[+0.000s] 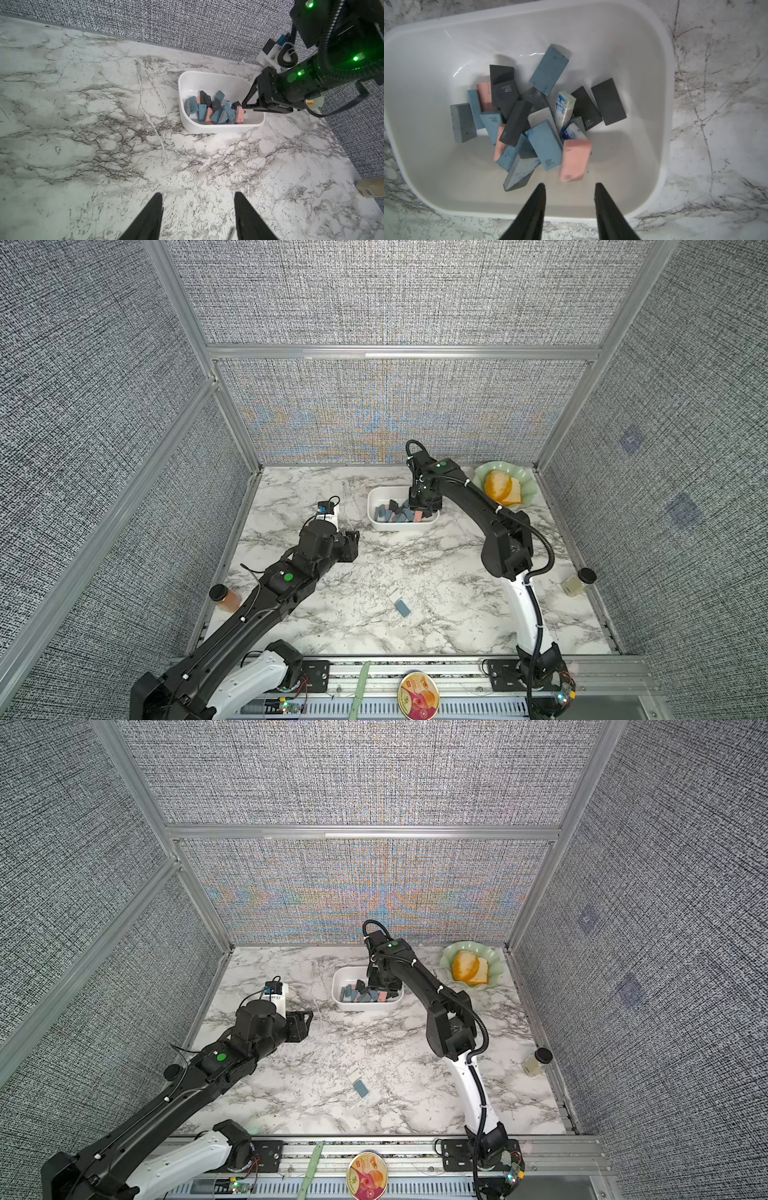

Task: Put the eraser in the storage box
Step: Place the eraser in the storage box.

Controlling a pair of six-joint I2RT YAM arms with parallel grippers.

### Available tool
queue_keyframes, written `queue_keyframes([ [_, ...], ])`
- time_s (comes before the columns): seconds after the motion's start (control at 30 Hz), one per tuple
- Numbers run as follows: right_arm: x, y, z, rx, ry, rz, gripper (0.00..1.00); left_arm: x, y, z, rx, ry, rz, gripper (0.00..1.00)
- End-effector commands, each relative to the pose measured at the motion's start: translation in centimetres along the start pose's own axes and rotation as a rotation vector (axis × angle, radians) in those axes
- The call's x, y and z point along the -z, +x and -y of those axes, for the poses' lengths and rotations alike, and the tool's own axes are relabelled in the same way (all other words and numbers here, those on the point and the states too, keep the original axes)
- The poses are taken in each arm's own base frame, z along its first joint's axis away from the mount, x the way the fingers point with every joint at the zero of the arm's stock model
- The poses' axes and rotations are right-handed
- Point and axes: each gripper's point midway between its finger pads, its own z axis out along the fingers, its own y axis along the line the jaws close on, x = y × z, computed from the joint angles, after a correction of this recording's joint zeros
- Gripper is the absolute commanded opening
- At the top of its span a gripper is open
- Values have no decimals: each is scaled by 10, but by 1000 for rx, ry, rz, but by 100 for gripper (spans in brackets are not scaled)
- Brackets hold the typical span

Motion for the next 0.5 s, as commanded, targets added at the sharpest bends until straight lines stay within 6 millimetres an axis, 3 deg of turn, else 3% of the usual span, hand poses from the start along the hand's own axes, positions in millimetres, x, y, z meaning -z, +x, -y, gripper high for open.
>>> queue_keyframes([
  [0.0,3,-5,-3,9,-36,7,51,0,3,7,1,30,-31,57],
  [0.1,15,-12,-5,14,-50,42,64,-3,6,17,-29,89,-54,57],
  [0.23,48,-19,-5,16,-78,110,65,-6,21,36,-79,198,-122,57],
  [0.47,127,-16,8,13,-143,274,65,-4,54,57,-156,310,-248,61],
])
